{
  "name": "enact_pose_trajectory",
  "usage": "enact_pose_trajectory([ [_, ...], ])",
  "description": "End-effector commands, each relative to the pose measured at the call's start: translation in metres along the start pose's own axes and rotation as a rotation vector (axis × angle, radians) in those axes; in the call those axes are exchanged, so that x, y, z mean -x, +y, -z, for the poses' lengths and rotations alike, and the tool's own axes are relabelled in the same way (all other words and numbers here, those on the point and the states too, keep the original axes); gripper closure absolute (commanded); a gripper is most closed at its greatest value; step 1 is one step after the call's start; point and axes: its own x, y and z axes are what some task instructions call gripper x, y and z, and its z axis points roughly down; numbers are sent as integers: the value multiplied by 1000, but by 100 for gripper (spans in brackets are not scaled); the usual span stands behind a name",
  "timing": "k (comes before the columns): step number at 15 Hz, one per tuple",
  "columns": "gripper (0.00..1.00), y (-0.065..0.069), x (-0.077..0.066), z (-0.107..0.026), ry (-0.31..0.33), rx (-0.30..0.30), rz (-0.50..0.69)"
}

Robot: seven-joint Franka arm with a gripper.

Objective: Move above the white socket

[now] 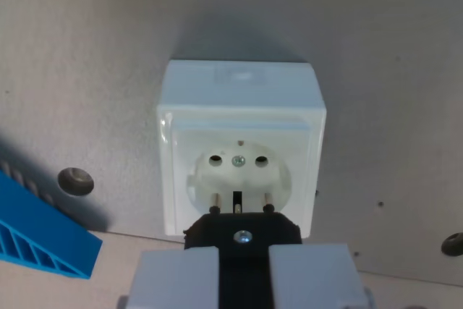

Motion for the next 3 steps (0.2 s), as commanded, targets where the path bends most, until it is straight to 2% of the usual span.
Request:
enact_pose_trajectory([
  [1, 100, -5, 6, -8, 113, 1, -28],
  [3, 100, -6, 7, -9, 114, 2, -24],
])
